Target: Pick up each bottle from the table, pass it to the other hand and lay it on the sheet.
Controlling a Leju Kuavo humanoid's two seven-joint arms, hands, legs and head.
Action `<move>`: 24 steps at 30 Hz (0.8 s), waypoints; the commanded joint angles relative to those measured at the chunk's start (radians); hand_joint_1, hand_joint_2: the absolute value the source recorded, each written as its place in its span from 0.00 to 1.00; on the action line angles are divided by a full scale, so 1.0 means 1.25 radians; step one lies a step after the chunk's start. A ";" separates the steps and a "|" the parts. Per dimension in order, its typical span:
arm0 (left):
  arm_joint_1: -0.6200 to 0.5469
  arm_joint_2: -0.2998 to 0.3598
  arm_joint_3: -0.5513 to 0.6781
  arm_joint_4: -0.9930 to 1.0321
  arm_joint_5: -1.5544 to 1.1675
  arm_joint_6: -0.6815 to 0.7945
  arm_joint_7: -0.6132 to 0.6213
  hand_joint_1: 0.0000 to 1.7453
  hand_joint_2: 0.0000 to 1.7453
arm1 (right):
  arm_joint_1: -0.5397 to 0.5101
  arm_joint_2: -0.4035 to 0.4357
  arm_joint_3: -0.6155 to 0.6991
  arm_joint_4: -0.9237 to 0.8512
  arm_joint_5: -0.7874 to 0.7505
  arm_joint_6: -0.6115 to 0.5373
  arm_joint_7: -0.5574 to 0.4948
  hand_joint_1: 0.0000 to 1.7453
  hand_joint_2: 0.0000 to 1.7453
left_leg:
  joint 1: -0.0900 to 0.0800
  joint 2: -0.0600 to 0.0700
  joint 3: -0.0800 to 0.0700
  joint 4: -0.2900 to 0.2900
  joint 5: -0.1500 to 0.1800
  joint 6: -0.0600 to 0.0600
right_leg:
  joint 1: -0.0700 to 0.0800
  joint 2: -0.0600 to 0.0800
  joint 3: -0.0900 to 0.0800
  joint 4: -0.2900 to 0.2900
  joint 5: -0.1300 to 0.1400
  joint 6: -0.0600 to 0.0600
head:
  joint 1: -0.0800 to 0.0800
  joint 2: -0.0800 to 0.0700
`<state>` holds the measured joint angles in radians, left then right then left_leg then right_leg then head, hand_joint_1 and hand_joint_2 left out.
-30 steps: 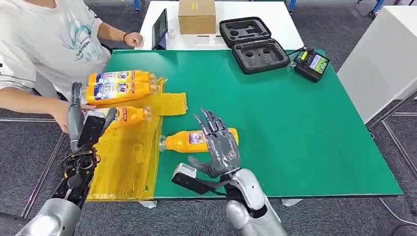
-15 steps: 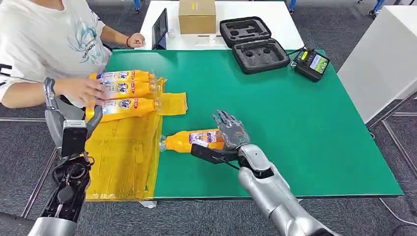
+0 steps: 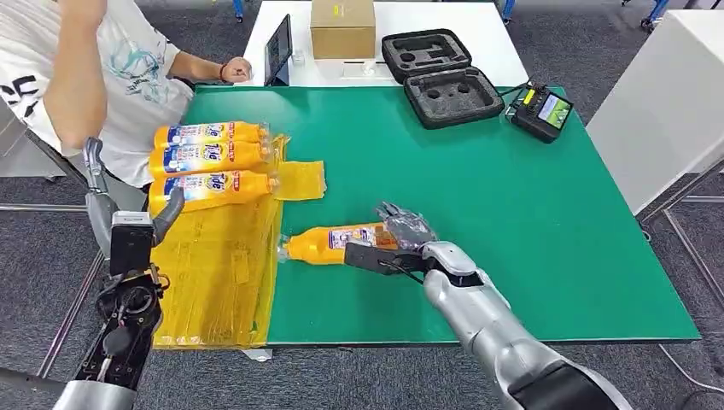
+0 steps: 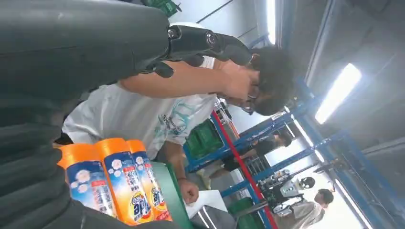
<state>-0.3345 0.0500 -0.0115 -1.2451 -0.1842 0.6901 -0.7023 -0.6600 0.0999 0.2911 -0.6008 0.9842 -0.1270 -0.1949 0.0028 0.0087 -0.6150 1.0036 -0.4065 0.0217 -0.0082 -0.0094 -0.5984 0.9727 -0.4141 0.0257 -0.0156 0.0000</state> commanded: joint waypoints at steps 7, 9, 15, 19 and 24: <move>-0.074 -0.024 -0.026 0.119 0.057 -0.058 0.003 0.00 1.00 | -0.068 0.015 -0.077 0.211 -0.130 0.174 -0.182 0.00 1.00 | 0.000 -0.003 0.003 0.000 -0.001 -0.001 | 0.000 -0.002 0.003 -0.001 -0.001 0.000 | 0.000 0.000; -0.070 -0.023 -0.023 0.120 0.069 -0.069 0.003 0.00 1.00 | -0.068 0.020 -0.073 0.215 -0.130 0.177 -0.188 0.84 1.00 | 0.000 -0.001 0.002 0.000 0.000 -0.001 | 0.000 0.000 0.002 -0.001 -0.001 0.000 | 0.000 0.000; -0.076 -0.024 -0.020 0.138 0.083 -0.086 0.003 0.00 1.00 | -0.068 0.016 -0.065 0.213 -0.134 0.185 -0.217 1.00 1.00 | 0.001 -0.002 0.003 0.000 0.000 -0.001 | 0.001 -0.001 0.003 -0.001 -0.001 -0.001 | 0.000 0.000; -0.071 -0.026 -0.006 0.143 0.109 -0.108 0.003 0.00 1.00 | -0.072 0.021 -0.056 0.199 -0.131 0.173 -0.230 1.00 1.00 | 0.000 -0.001 0.002 0.000 0.000 -0.001 | 0.000 0.000 0.001 0.000 -0.001 0.000 | 0.000 0.000; -0.061 -0.023 0.008 0.140 0.130 -0.129 0.003 0.00 1.00 | -0.074 0.026 -0.054 0.179 -0.137 0.162 -0.249 1.00 1.00 | 0.000 -0.001 0.002 0.000 0.000 -0.001 | 0.000 0.001 0.001 0.000 -0.001 0.000 | 0.000 0.000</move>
<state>-0.3845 0.0347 -0.0321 -1.1437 -0.0447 0.5498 -0.7019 -0.7233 0.1186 0.2266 -0.4253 0.8171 0.0812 -0.4875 0.0029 0.0090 -0.6144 1.0037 -0.4065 0.0217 -0.0080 -0.0086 -0.5985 0.9728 -0.4141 0.0257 -0.0160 0.0000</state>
